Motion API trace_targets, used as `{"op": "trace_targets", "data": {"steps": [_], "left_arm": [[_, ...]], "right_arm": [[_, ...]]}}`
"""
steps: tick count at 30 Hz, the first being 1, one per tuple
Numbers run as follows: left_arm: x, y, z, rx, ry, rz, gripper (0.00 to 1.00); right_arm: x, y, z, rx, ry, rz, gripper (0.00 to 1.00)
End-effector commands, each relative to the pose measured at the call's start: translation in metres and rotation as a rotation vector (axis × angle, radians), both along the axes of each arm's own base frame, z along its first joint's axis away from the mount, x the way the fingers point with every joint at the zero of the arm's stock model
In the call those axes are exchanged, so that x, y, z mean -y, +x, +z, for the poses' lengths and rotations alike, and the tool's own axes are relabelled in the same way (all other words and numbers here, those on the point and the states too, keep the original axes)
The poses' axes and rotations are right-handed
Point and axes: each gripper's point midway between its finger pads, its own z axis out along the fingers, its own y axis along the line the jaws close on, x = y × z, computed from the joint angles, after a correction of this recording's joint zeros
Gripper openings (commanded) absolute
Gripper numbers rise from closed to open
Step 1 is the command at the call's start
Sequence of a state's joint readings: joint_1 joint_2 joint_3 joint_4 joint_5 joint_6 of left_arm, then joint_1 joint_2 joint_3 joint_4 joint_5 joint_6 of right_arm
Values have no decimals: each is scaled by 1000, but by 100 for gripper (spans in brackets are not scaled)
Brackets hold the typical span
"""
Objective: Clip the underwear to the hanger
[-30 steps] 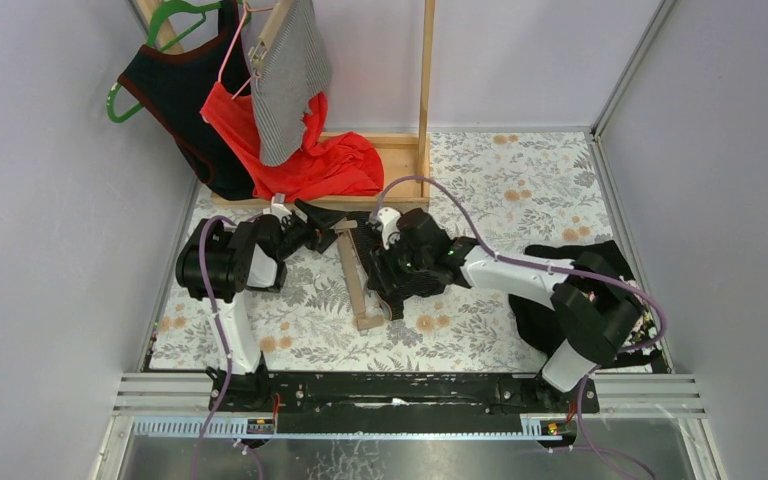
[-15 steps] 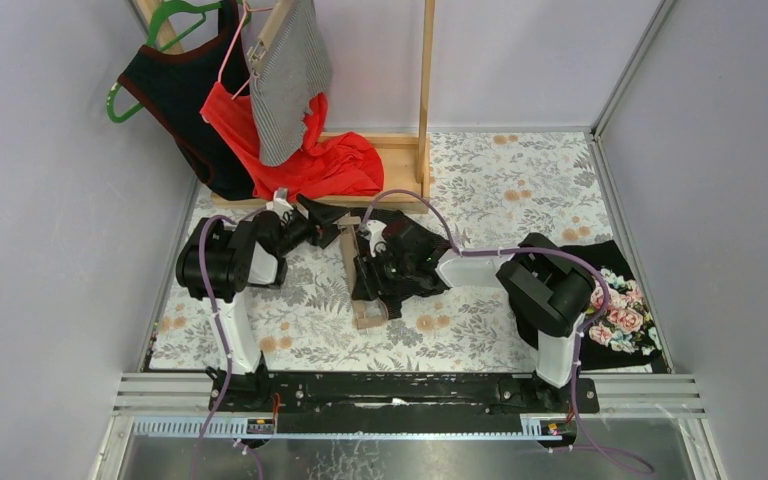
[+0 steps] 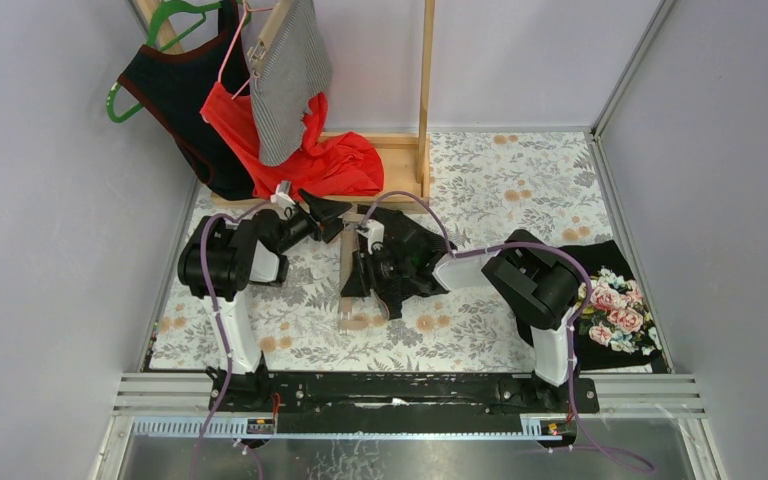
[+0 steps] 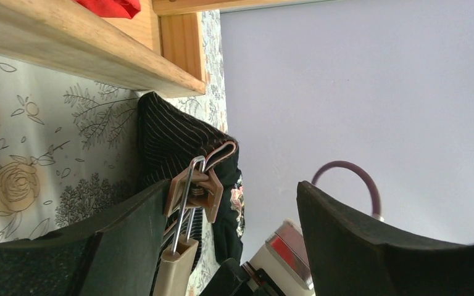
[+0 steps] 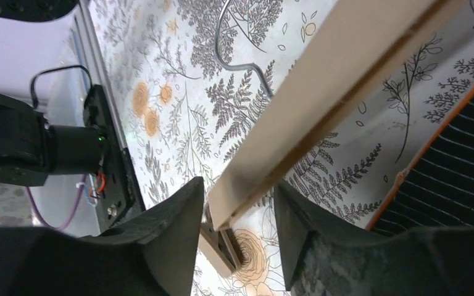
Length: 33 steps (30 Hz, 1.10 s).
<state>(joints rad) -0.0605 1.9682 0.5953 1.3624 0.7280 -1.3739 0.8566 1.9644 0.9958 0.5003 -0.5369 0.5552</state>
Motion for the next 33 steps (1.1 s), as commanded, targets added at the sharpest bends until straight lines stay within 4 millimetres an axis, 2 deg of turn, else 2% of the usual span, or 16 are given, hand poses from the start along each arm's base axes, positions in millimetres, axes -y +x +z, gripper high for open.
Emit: {"op": "trace_targets", "data": {"steps": [1,7,16,27,30,33], "left_arm": [[6,0,24,117,-25,-35,73],[7,-2,26,129,-30,-39,73],[8,-5,27,140,-31,-50,74],[13,-8,29,149,-35,-106,74],[14,-9,28,146,-39,-123,74],[14,-11,27,142,-43,-131,74]], "right_arm": [[-6,9,26,-32,178,-36,49],[-2,13,20,-91,261,-72,38],[-5,12,22,-157,380,-55,47],[-13,9,25,-160,416,26,47],[-15,10,26,-168,426,33,43],[-15,13,27,-173,442,27,31]]}}
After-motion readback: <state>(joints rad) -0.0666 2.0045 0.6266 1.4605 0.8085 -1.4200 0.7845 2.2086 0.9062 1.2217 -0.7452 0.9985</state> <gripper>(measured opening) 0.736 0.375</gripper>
